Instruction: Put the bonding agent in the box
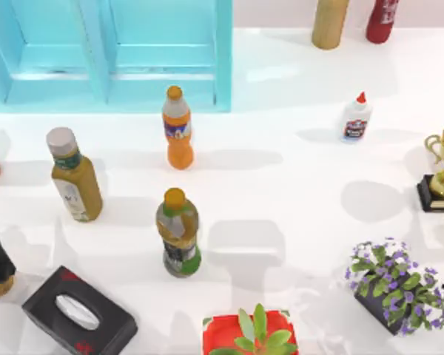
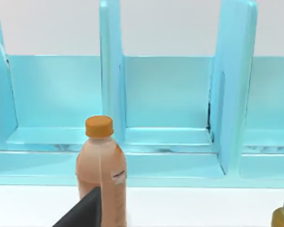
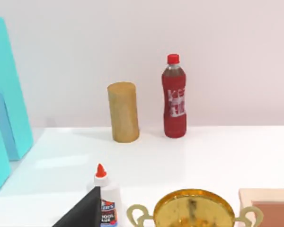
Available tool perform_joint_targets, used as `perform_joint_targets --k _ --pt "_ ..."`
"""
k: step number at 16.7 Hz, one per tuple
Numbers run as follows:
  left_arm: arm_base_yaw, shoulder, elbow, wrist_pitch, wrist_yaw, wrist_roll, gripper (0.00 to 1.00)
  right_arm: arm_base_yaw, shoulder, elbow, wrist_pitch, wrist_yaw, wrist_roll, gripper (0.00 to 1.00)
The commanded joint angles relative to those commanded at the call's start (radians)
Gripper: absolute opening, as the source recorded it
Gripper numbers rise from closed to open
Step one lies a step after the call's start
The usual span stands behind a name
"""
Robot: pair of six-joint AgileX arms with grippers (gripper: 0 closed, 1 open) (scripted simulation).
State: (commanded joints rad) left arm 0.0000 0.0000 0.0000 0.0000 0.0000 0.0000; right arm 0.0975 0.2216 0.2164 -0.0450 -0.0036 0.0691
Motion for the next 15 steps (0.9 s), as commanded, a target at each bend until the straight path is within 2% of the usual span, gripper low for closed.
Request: perform_joint_targets --k 3,9,15 --pt "0.000 0.000 0.000 0.000 0.000 0.000 1.00 0.080 0.251 0.220 -0.042 0.009 0.058 1.00" --pt "0.000 0.000 0.000 0.000 0.000 0.000 1.00 0.216 0.927 0.675 -0.129 0.076 0.167 1.00" --pt "0.000 0.000 0.000 0.000 0.000 0.000 1.00 0.279 1.471 0.957 -0.201 0.191 0.230 1.00"
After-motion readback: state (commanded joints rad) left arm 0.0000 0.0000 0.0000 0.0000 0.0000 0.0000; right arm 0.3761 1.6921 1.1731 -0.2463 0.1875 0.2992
